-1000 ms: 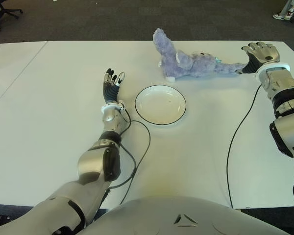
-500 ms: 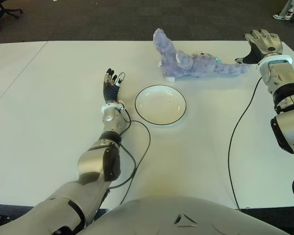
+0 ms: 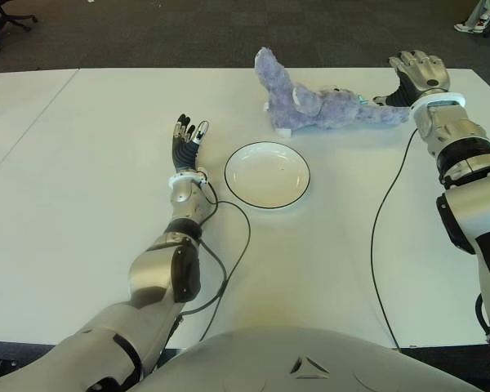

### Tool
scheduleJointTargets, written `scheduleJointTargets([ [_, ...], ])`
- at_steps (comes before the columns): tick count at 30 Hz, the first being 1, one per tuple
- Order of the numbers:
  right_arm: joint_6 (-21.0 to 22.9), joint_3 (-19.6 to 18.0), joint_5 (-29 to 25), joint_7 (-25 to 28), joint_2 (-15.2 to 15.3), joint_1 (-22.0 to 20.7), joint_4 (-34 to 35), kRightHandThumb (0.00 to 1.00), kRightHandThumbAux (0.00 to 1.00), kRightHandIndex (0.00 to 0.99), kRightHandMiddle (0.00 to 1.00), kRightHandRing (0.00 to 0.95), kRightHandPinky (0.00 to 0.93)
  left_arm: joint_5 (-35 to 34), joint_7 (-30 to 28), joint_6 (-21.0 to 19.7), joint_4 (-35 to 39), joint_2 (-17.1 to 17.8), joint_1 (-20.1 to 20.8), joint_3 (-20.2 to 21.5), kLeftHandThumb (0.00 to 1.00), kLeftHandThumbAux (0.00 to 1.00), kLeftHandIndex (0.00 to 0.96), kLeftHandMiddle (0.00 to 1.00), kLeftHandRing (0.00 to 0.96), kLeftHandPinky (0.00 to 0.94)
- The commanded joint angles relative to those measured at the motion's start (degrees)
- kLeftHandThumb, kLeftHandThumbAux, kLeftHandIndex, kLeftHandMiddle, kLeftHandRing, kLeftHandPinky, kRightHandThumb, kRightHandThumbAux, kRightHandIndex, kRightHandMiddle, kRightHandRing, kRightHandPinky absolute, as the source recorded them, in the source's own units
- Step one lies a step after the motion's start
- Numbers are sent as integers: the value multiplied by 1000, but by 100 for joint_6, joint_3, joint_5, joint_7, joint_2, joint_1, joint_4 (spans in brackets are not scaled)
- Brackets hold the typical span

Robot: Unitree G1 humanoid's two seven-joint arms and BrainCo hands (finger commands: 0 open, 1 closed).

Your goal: Put the doll into the plate.

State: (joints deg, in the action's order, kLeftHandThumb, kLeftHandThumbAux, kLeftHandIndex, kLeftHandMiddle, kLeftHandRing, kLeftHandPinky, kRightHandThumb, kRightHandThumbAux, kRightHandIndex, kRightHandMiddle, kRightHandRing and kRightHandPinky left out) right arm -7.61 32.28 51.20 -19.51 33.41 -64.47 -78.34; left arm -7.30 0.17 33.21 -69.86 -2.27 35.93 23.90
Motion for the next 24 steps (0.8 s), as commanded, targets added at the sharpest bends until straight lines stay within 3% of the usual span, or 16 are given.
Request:
scheduleJointTargets([
  [1,166,-128,-242,0,-492,33,-48,291,490,48,23,37,85,-96,134,-886,-792,-171,-1184,158,0,622,58,56,41,39],
  [24,204,-318,-432,-14,-1064,270,-70,323,514,39,18,30,77,-167,75,-864,-784,-214,-1165,225,0,612,61,60,43,40],
])
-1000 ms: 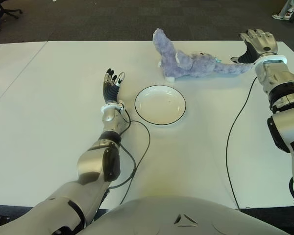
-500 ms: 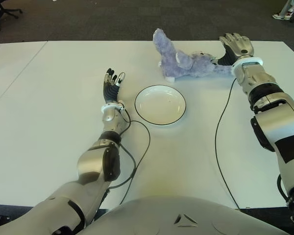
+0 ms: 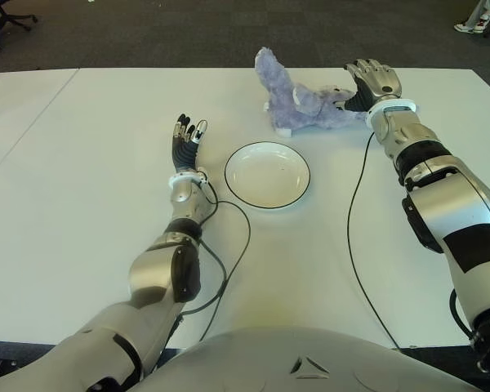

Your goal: Put the doll into the plate.

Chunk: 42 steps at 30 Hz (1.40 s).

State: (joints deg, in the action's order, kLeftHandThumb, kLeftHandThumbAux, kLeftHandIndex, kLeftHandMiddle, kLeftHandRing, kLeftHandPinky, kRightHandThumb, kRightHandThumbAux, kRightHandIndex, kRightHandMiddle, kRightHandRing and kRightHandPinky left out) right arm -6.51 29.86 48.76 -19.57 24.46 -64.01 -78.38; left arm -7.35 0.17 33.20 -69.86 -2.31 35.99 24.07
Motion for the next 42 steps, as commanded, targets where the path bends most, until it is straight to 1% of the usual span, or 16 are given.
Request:
scheduleJointTargets([
  [1,83,-78,-189,-6,-179,231,-67,325,514,39,19,30,76,-168,68,-869,-784,-210,-1172,213,0,613,61,60,43,41],
  [4,63,-66,-175,8,-194,243,-71,341,526,43,22,31,69,-153,67,-873,-784,-210,-1180,202,0,617,63,60,41,37],
  [15,96,-18,-129,49,-248,229,-80,328,525,42,16,22,60,-80,98,-838,-787,-198,-1197,141,0,613,62,54,37,33],
  [19,135,-9,-125,83,-300,207,-84,341,530,40,15,21,59,-40,128,-834,-789,-191,-1185,105,0,592,55,52,36,29],
  [25,139,-11,-130,94,-326,209,-84,345,532,37,14,21,62,-99,103,-822,-786,-202,-1181,151,0,590,60,53,36,30],
  [30,125,-16,-136,93,-344,265,-88,343,540,32,16,31,86,-98,112,-853,-786,-190,-1180,149,0,605,64,60,40,33],
  [31,124,-16,-136,94,-345,275,-90,342,542,32,18,36,103,-92,116,-849,-786,-189,-1182,144,0,606,63,61,41,33],
  [36,139,-36,-159,101,-377,336,-93,335,538,31,18,43,121,-121,22,-765,-777,-183,-1195,169,0,579,63,58,37,22],
  [37,141,-45,-169,106,-385,345,-94,343,534,32,23,56,157,-114,25,-768,-776,-178,-1191,162,0,570,62,57,35,20],
  [38,134,-73,-199,114,-396,356,-93,345,533,32,23,58,163,-96,54,-784,-779,-176,-1188,146,0,569,62,57,35,20],
  [39,129,-93,-219,118,-404,364,-92,359,531,38,30,74,188,-83,74,-796,-780,-175,-1186,136,0,563,61,56,34,22],
  [42,115,-143,-284,115,-437,386,-89,372,529,45,36,88,206,-65,110,-821,-784,-172,-1178,120,0,562,61,57,34,23],
])
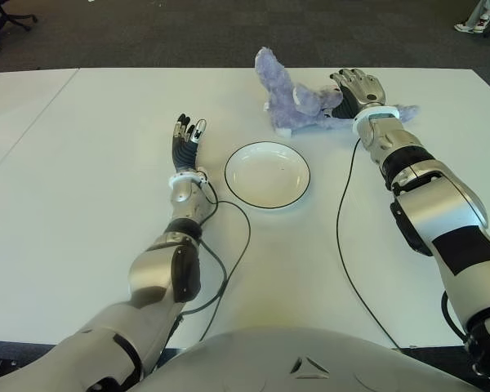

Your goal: Put the doll into the plate.

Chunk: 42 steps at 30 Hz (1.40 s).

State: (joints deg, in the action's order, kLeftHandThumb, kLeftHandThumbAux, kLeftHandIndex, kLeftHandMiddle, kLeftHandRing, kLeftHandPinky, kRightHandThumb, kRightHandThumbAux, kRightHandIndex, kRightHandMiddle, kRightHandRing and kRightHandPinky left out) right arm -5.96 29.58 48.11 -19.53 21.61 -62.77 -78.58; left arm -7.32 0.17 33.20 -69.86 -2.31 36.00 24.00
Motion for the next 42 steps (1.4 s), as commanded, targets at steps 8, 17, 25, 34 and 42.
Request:
scheduleJointTargets([
  [8,-12,-231,-385,-16,-388,399,-57,413,534,94,73,153,284,-166,72,-790,-778,-195,-1164,222,0,571,71,66,41,24],
  [17,-167,-419,-671,-132,-512,501,-28,420,557,129,88,200,353,-158,58,-850,-780,-156,-1199,221,0,584,68,69,46,35],
  [25,-280,-590,-893,-179,-543,629,-38,440,562,180,112,232,345,-212,-33,-816,-772,-155,-1225,274,0,588,45,62,50,44],
  [34,-174,-764,-1042,-238,-566,673,-48,668,706,410,437,499,605,-162,40,-783,-771,-151,-1243,234,0,560,37,62,50,44],
  [42,-102,-955,-1209,-386,-597,692,-43,684,713,433,754,782,844,-158,48,-775,-769,-141,-1251,230,0,559,40,67,52,44],
])
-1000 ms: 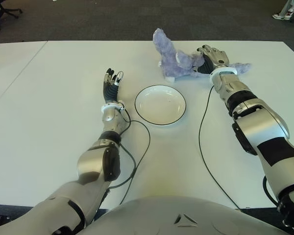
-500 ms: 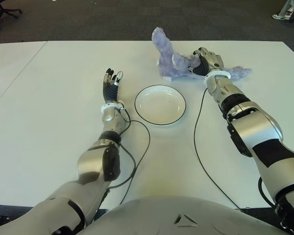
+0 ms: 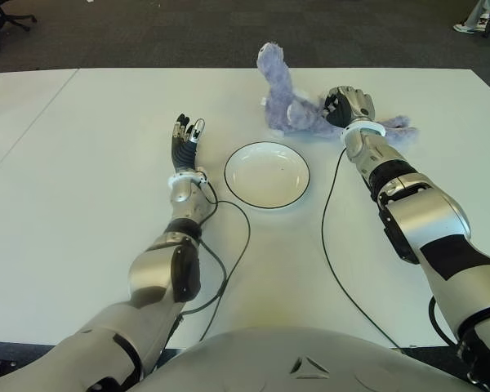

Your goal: Put the doll into the plate.

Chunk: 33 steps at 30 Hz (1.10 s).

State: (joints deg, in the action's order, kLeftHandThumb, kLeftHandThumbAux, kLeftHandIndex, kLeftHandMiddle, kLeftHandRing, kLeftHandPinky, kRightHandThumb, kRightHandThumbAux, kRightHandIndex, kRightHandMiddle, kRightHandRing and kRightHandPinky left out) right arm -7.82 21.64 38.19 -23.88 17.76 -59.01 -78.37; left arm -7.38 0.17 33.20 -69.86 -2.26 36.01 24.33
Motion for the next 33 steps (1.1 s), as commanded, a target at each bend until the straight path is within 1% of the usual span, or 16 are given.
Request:
scheduleJointTargets([
  [1,77,-212,-263,12,-216,316,-59,684,713,434,761,788,845,-160,45,-780,-772,-155,-1250,205,0,560,41,67,52,44],
  [4,36,-311,-350,-74,-225,322,-48,684,713,436,800,814,863,-167,65,-816,-774,-150,-1231,212,0,558,39,68,53,42],
  [6,2,-352,-387,-113,-229,328,-42,684,713,436,803,817,865,-172,63,-822,-773,-137,-1227,218,0,558,38,68,53,43],
  [10,-263,-533,-553,-226,-211,363,-4,686,714,438,832,840,876,-189,36,-780,-771,-148,-1230,234,0,554,39,66,54,53],
  [14,-497,-645,-671,-201,-200,381,16,688,714,440,839,844,870,-182,49,-801,-772,-151,-1229,226,0,556,39,64,53,48],
  [18,-667,-667,-701,-192,-173,397,27,689,715,442,841,840,854,-161,62,-802,-772,-157,-1238,205,0,554,34,62,50,35],
  [21,-788,-612,-662,-120,-119,390,35,687,716,442,840,835,848,-142,75,-819,-771,-151,-1237,184,0,551,27,58,48,36],
  [22,-817,-603,-655,-104,-104,393,37,399,703,643,851,841,852,-140,77,-821,-771,-153,-1240,180,0,550,24,56,47,38],
  [23,-862,-588,-643,-87,-79,396,43,318,702,695,853,843,854,-146,75,-822,-770,-157,-1243,185,0,549,23,56,46,38],
  [26,-1050,-542,-605,-67,34,426,84,259,706,771,864,858,864,-177,47,-797,-767,-174,-1249,211,0,550,24,56,48,46],
  [30,-1326,-481,-559,-61,217,505,171,225,696,790,866,856,858,-214,-15,-682,-756,-206,-1272,244,0,545,30,55,46,45],
  [33,-1578,-426,-515,-1,479,596,243,215,693,791,860,847,836,-199,-13,-674,-756,-205,-1283,229,0,545,33,54,44,44],
])
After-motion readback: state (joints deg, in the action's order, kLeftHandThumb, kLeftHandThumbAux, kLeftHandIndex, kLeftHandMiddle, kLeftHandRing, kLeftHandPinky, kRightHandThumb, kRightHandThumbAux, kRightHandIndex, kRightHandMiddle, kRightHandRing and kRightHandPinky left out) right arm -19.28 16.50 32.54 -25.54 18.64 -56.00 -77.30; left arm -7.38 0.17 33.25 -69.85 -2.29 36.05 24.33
